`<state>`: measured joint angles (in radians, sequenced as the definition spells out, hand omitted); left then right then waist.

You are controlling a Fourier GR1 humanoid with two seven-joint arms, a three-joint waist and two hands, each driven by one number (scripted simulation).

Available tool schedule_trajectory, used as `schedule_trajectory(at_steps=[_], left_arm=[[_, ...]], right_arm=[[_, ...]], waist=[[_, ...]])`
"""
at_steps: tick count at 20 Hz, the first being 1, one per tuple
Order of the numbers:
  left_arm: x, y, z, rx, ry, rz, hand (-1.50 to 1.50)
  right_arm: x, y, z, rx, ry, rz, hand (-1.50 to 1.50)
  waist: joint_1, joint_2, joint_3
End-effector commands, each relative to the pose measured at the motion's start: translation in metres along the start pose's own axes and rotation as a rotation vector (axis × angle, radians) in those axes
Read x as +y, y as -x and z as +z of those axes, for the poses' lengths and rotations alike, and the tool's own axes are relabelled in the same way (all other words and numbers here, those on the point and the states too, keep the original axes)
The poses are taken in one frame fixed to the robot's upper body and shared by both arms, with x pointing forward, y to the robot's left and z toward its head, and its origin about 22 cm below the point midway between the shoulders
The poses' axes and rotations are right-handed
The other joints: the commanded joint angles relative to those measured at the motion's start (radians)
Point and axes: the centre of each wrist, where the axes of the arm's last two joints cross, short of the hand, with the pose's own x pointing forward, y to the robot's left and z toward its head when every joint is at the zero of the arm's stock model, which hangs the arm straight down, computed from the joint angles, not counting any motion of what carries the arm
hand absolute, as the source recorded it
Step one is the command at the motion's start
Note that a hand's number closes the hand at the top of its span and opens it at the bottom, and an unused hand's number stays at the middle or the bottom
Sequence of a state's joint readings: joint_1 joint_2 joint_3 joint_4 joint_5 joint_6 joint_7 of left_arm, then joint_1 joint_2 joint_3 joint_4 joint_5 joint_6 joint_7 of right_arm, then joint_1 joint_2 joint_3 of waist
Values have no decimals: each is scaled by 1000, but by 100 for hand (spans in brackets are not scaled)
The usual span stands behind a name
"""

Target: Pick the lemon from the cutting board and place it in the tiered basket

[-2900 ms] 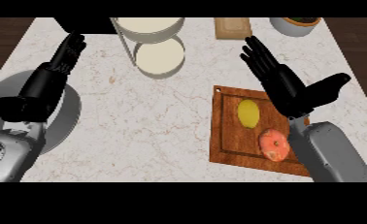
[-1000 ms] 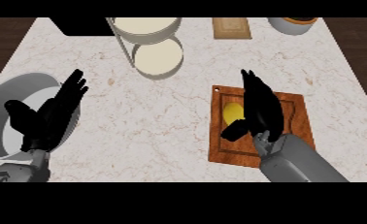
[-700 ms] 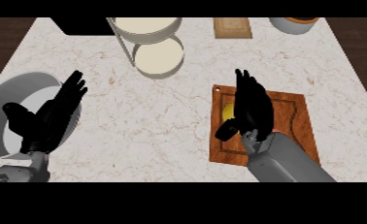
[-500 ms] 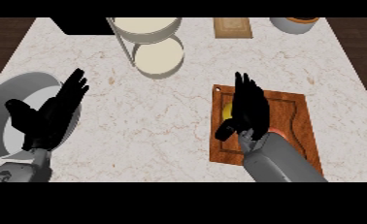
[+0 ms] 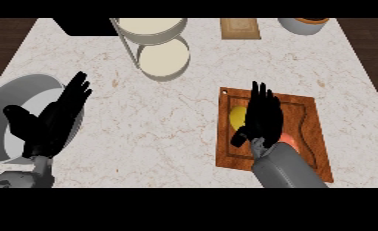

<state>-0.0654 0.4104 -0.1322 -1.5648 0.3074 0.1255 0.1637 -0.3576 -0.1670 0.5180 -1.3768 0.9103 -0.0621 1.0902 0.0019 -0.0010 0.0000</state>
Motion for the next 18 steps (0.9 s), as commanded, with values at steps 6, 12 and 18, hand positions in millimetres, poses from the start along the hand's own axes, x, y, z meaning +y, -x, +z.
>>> schedule_trajectory(at_steps=[6, 12, 18], left_arm=[[-3, 16, 7, -5, 4, -14, 0], [0, 4, -4, -3, -7, -4, 0], [9, 12, -10, 1, -12, 8, 0]], right_arm=[[14, 19, -15, 102, 47, 32, -150], [34, 12, -15, 95, -163, 26, 150], [38, 8, -1, 46, -118, 177, 150]], waist=[[-1, 1, 0], [1, 2, 0], [-3, 1, 0]])
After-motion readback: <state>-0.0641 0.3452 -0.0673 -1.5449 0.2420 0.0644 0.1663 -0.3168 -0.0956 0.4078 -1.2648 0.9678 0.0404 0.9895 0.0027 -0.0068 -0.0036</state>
